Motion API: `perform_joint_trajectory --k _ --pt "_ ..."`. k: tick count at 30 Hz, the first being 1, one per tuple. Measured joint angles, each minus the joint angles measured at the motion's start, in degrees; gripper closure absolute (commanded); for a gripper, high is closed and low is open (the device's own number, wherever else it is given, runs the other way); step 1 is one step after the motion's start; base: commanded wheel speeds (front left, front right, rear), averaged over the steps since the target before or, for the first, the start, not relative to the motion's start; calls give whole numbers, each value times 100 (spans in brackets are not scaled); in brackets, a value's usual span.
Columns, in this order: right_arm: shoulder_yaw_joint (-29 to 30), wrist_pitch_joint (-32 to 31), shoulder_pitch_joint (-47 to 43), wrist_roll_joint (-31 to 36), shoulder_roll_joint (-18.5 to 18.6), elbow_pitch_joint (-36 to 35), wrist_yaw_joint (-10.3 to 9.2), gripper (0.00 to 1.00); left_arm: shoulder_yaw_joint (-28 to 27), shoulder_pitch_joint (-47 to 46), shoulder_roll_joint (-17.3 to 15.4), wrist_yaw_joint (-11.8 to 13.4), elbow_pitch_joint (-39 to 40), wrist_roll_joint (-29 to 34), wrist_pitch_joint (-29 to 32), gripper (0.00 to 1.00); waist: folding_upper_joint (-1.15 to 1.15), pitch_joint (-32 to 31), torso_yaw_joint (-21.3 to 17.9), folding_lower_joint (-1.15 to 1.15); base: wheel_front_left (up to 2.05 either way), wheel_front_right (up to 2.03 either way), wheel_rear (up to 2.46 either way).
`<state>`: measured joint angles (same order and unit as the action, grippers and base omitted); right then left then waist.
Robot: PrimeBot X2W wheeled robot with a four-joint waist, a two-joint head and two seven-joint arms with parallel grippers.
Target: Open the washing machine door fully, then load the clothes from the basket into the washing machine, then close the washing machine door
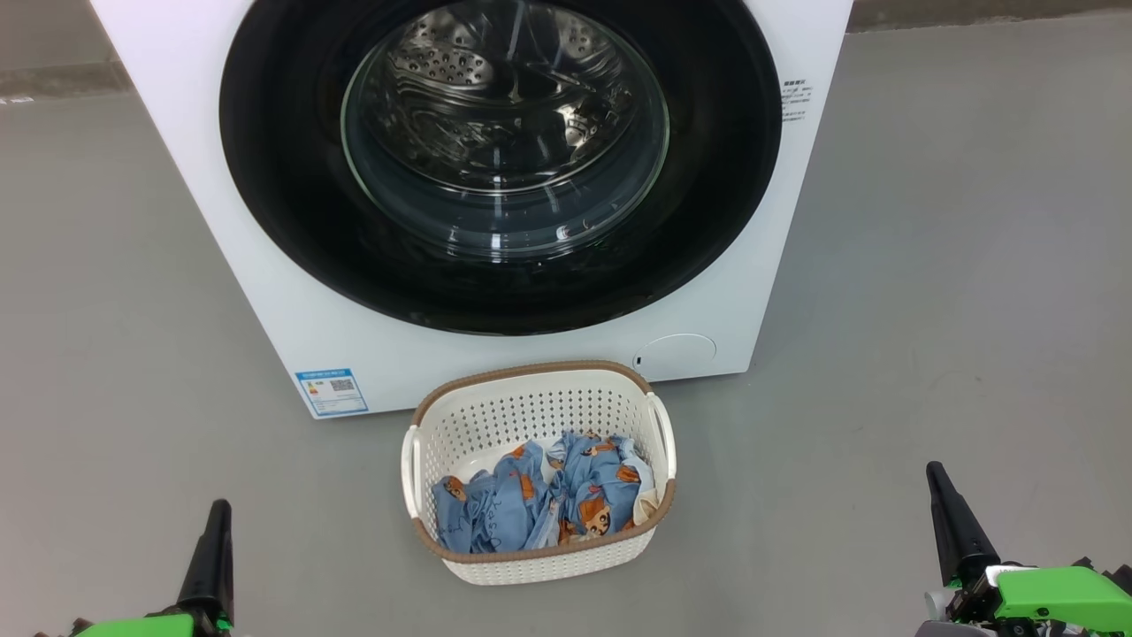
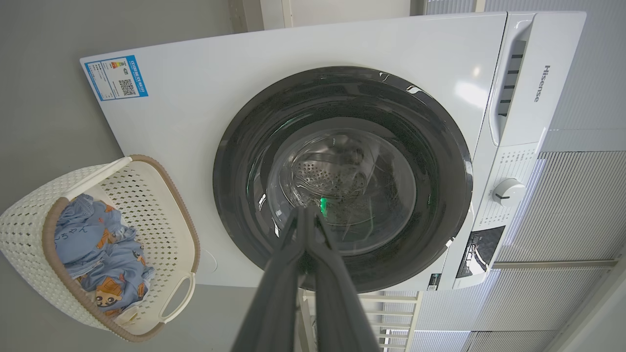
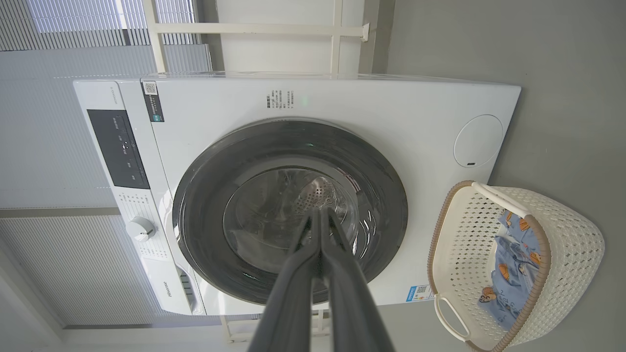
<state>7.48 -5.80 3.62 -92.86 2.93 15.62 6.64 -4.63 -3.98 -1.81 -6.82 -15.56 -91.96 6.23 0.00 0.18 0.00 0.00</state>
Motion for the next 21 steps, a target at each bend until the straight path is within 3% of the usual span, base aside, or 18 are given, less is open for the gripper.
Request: perform_joint_trajectory --k 21 --pt "11 -18 0 2 -7 0 0 100 -3 0 0 0 0 0 1 100 0 0 0 0 0 0 0"
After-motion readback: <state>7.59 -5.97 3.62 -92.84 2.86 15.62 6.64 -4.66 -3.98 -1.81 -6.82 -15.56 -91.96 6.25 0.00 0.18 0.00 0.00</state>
